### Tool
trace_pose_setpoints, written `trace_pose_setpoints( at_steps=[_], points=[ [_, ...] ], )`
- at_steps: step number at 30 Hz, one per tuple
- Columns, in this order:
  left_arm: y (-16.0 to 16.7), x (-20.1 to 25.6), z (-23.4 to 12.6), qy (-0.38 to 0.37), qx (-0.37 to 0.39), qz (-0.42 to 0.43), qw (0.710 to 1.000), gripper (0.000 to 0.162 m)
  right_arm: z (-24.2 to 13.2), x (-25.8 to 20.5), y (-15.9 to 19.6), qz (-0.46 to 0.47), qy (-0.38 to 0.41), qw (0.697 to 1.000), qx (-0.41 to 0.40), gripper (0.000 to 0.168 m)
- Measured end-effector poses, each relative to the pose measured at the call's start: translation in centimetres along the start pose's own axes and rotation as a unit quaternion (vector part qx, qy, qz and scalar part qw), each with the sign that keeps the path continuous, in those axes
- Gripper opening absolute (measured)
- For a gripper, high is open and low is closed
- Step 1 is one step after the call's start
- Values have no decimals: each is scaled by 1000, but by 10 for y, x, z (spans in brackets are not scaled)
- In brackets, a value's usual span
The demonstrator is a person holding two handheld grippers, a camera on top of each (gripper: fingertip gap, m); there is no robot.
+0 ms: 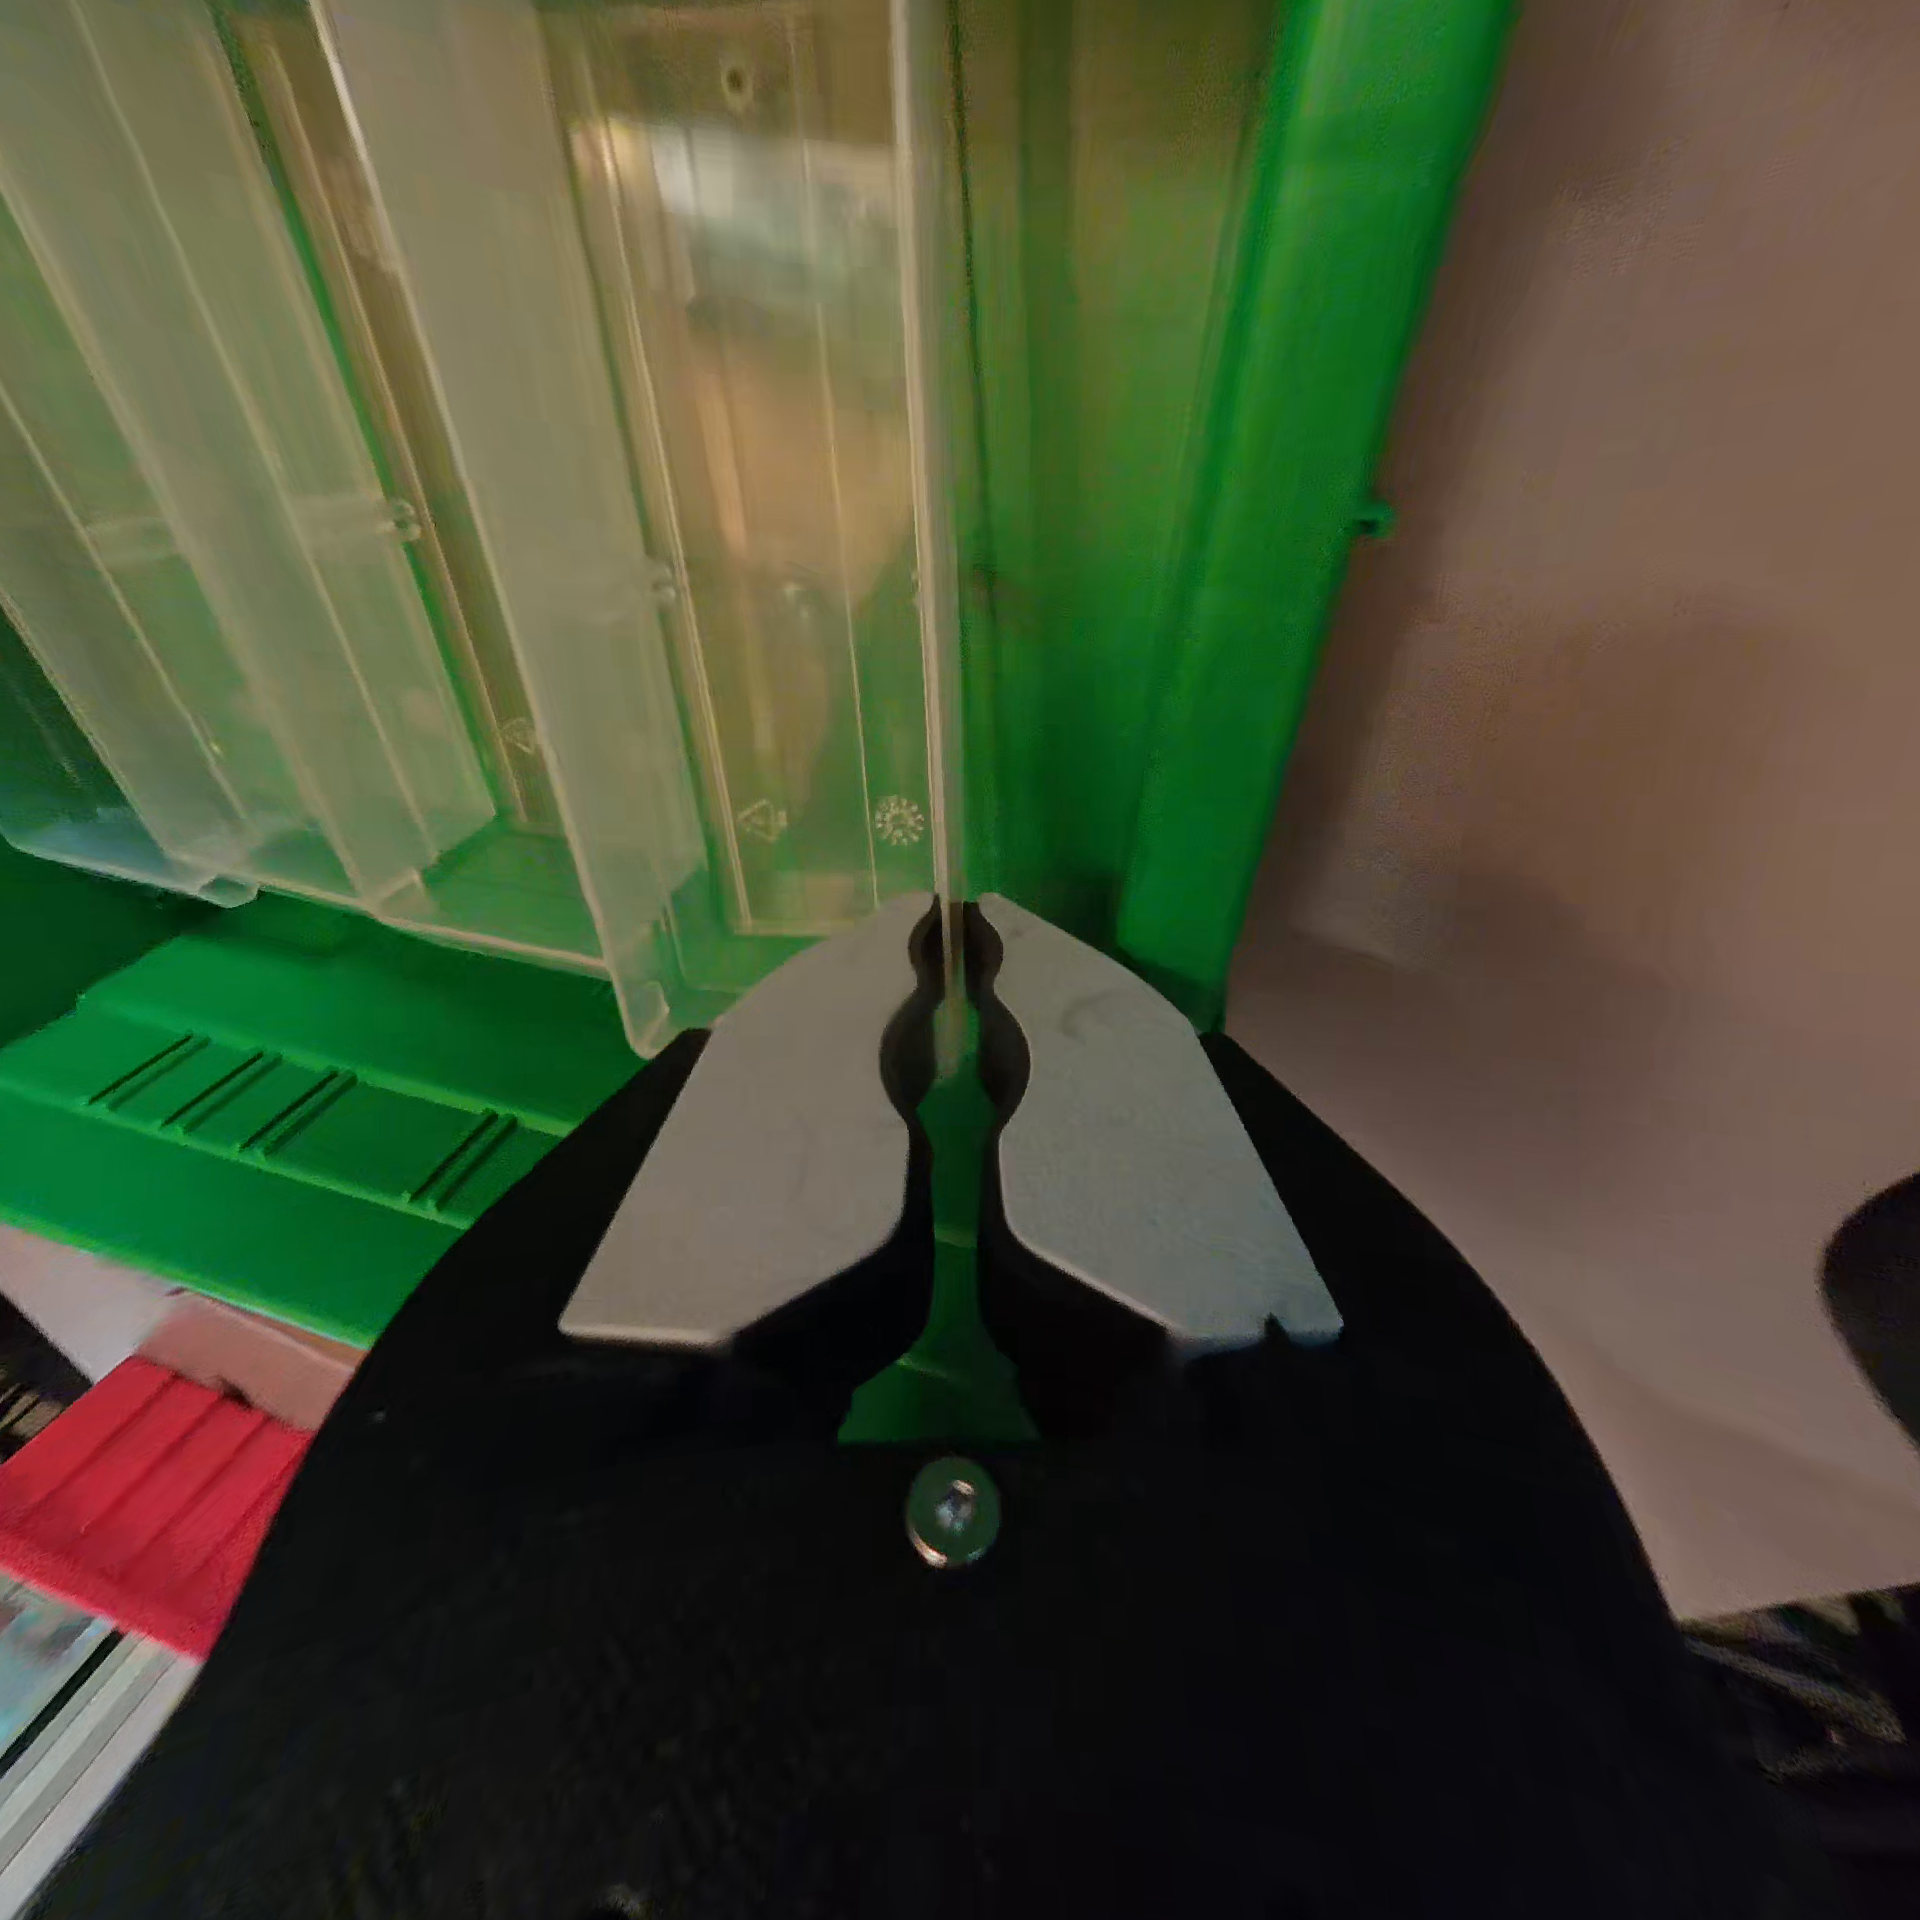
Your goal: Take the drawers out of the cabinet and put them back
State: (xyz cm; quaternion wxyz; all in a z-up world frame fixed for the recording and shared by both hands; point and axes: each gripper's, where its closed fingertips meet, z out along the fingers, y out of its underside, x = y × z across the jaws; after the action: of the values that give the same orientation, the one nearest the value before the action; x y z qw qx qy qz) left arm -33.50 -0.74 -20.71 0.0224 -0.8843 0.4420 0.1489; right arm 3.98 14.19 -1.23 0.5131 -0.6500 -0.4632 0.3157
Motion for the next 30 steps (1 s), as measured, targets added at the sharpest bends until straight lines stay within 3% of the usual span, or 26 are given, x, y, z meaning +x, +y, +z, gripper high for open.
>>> trace_pose_setpoints(
  at_steps=[8,13,19,24,30],
  points=[
    [-20,12,-44,-1,100,-12,995,4,0,-2,0,6,9,1000,7,37],
    [-29,20,-62,58,115,-151,980,3,0,-2,0,11,7,1000,11,37],
    [-47,30,-62,76,137,-200,967,7,0,-2,0,11,7,1000,13,37],
    [-52,35,-58,71,139,-184,970,18,0,-2,0,12,7,1000,16,37],
    [-52,49,-66,44,141,-99,984,34,-1,-2,0,12,5,1000,19,36]
  ],
)
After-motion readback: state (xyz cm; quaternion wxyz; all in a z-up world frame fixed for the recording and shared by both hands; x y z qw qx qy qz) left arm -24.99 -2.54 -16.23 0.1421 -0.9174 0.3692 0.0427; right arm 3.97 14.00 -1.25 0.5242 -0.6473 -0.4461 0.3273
